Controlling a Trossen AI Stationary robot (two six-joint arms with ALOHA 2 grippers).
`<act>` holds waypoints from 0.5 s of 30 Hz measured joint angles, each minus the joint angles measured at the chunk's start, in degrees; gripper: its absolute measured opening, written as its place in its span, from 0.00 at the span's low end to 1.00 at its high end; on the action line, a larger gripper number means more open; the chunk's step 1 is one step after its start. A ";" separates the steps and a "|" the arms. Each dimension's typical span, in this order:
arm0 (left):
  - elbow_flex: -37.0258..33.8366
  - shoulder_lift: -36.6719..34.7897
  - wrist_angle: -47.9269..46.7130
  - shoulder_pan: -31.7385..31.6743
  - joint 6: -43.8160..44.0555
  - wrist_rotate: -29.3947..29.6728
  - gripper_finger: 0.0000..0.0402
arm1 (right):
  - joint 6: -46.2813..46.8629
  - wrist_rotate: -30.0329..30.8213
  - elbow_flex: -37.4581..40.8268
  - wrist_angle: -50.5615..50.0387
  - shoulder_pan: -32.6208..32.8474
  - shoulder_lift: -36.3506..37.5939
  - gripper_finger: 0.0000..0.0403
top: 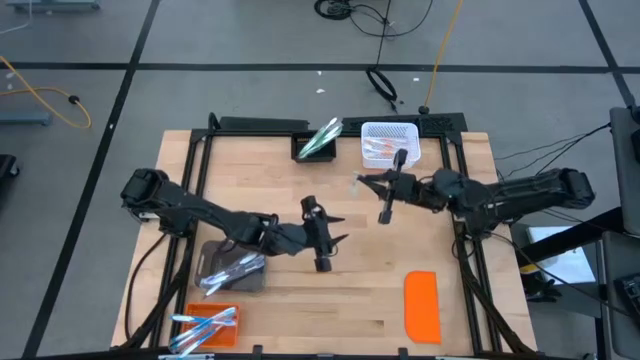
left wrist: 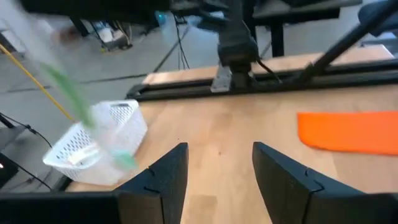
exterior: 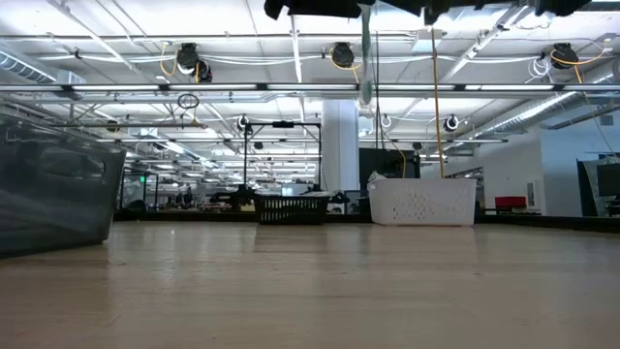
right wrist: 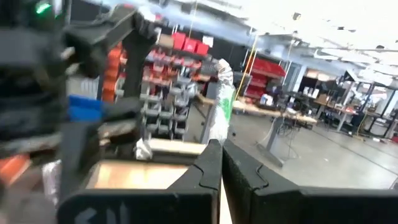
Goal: Pick & Place Toothbrushes
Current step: Put the green toothbrush into the black bin
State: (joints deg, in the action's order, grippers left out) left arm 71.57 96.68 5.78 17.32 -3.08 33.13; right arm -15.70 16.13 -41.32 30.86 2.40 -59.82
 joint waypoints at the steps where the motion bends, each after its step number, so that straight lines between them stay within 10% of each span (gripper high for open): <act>1: 0.00 0.00 -0.85 0.31 0.82 -0.01 0.45 | 0.33 -1.30 0.00 1.57 -1.42 -0.70 0.00; 15: 0.00 0.02 -11.27 4.14 11.23 -0.14 0.45 | 11.16 -10.42 -0.02 27.26 -21.41 -18.84 0.00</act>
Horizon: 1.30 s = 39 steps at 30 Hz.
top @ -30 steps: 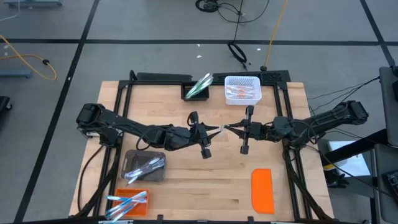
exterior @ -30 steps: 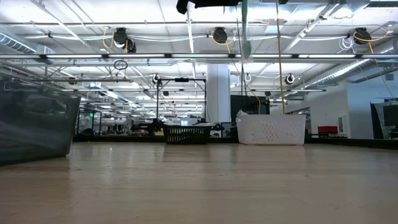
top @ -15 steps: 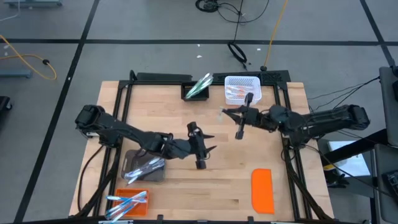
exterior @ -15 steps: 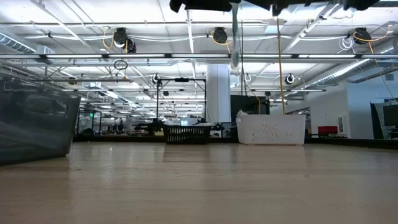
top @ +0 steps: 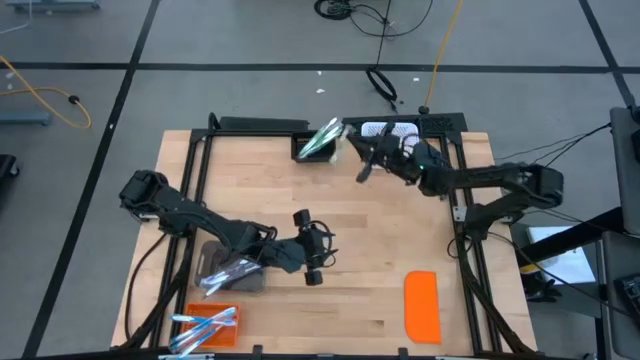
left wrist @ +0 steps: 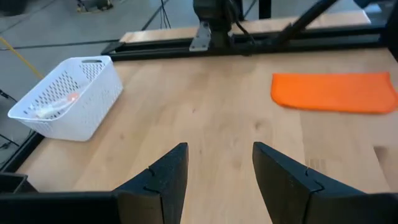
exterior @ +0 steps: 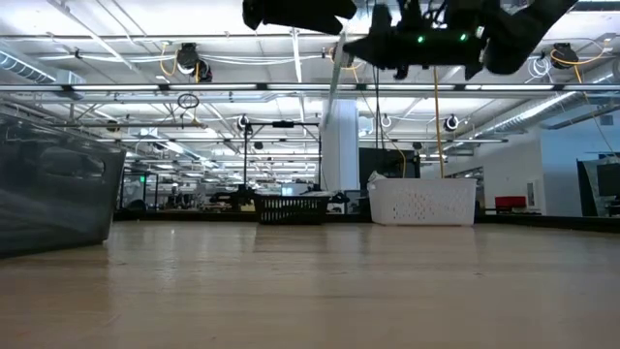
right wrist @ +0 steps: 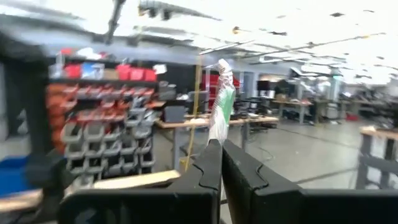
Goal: Pick & Place Toothbrushes
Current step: Put the green toothbrush into the black bin
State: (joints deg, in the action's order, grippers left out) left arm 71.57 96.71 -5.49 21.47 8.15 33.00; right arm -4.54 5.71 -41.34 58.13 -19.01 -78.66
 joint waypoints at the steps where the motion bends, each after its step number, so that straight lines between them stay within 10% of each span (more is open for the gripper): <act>1: 0.00 0.00 -0.52 0.18 0.14 0.02 0.45 | 1.50 -0.01 -0.02 2.08 -1.17 -1.66 0.00; 18: -0.01 0.00 -2.53 0.53 0.12 -4.30 0.45 | 10.27 0.08 -11.42 12.08 -9.28 -26.09 0.00; 39: -0.02 0.04 -4.29 0.27 -0.34 -4.66 0.45 | 21.05 5.02 -14.50 20.98 -11.43 -39.27 0.00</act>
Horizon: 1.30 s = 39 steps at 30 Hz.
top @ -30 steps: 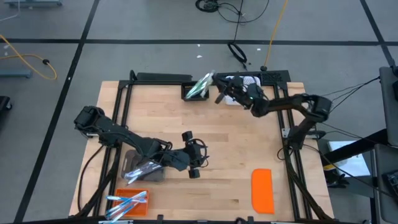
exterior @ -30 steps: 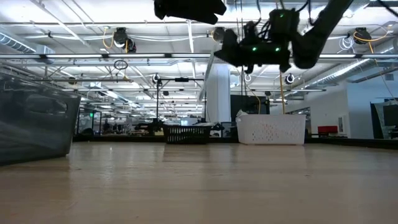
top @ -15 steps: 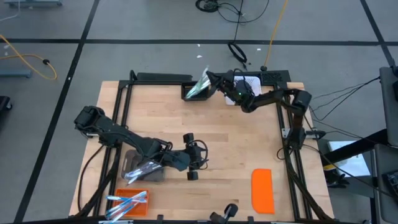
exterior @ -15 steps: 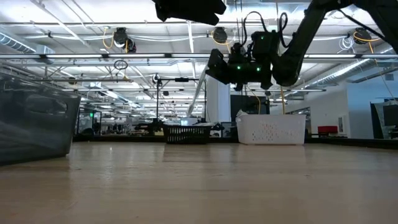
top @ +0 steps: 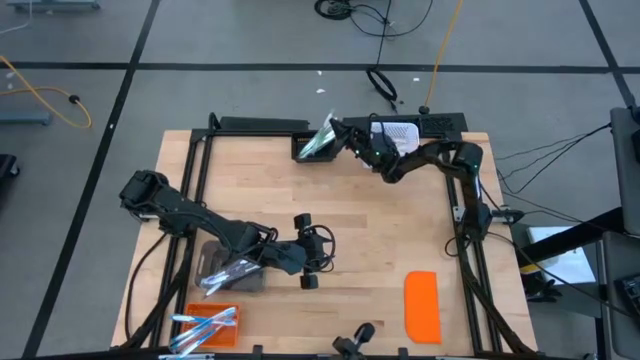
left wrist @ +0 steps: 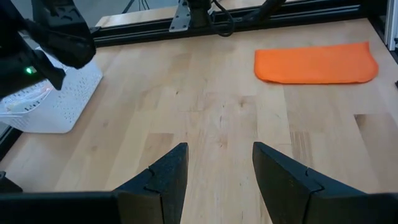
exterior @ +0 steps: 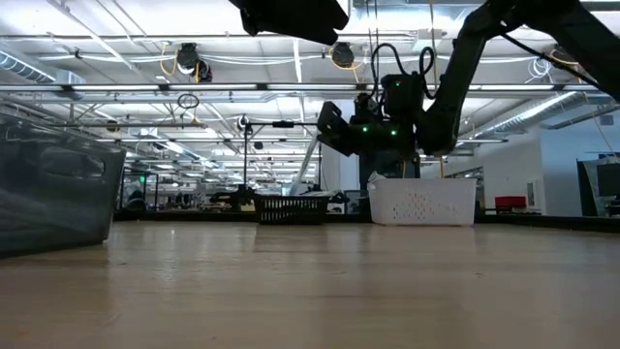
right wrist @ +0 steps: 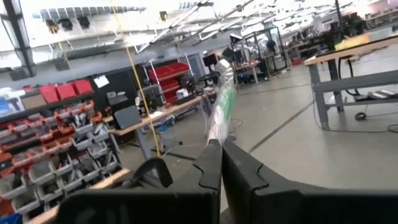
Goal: Pick & Place Toothbrushes
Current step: Put the green toothbrush into the black bin
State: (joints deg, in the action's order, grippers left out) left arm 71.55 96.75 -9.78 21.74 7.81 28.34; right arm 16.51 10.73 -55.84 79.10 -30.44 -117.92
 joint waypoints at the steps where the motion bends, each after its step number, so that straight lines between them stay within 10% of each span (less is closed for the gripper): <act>1: 0.00 0.00 -0.03 0.00 0.02 0.00 0.45 | -0.02 -0.03 -0.17 -0.09 0.00 -0.39 0.00; 39: 0.00 0.00 -0.74 0.00 1.42 0.07 0.45 | 6.80 -0.51 -2.99 -5.02 0.57 -3.28 0.02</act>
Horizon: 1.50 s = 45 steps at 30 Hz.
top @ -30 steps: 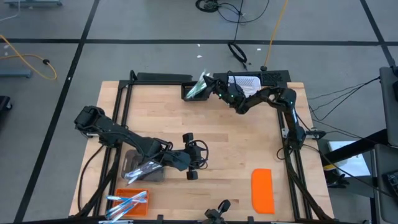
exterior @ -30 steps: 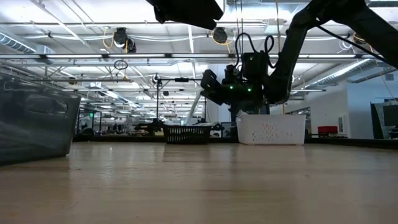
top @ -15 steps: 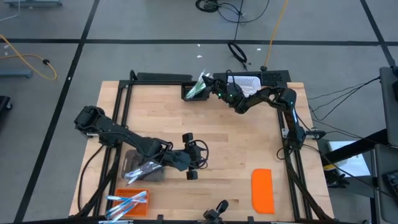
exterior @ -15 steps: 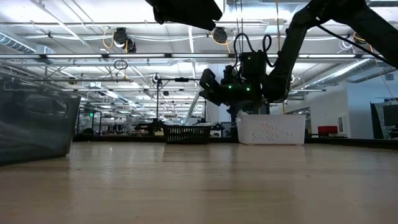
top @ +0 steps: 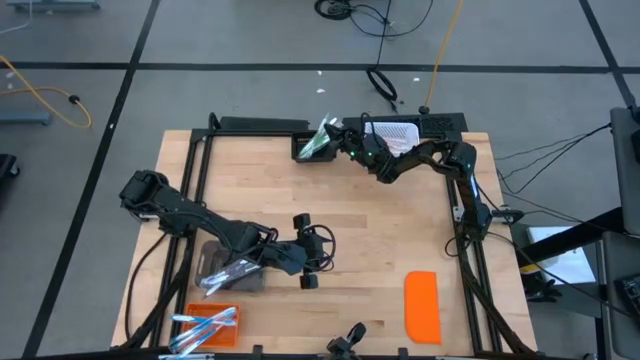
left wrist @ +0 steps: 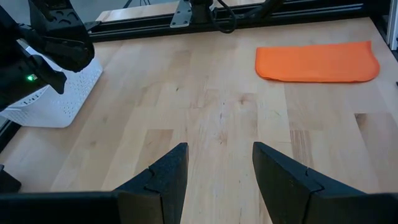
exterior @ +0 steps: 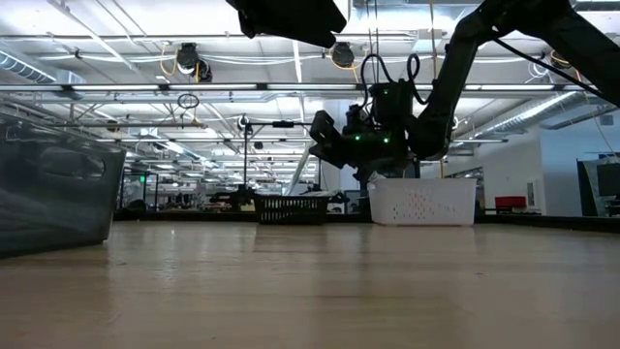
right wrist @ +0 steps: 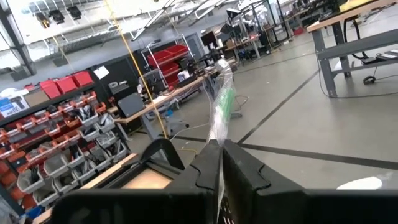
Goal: Pick & Place Toothbrushes
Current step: Put the green toothbrush into the black bin
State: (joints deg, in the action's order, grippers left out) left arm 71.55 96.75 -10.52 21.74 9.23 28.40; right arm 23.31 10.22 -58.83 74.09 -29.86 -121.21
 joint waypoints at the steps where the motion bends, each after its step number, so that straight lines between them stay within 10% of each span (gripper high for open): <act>1: 0.00 0.00 0.00 0.00 0.00 0.00 0.45 | 0.00 0.00 0.00 -0.25 0.05 0.00 0.03; 16: -0.02 0.00 0.00 0.00 0.38 -0.02 0.45 | -2.61 0.11 0.00 -1.25 1.09 0.02 0.30; 45: -0.02 0.00 -0.37 0.00 0.55 -0.04 0.45 | -9.02 -4.47 0.07 -12.96 1.07 0.17 0.50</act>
State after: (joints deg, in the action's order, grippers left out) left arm 71.53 96.75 -10.90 21.74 9.79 28.36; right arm 14.29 5.75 -58.76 61.13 -28.80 -121.03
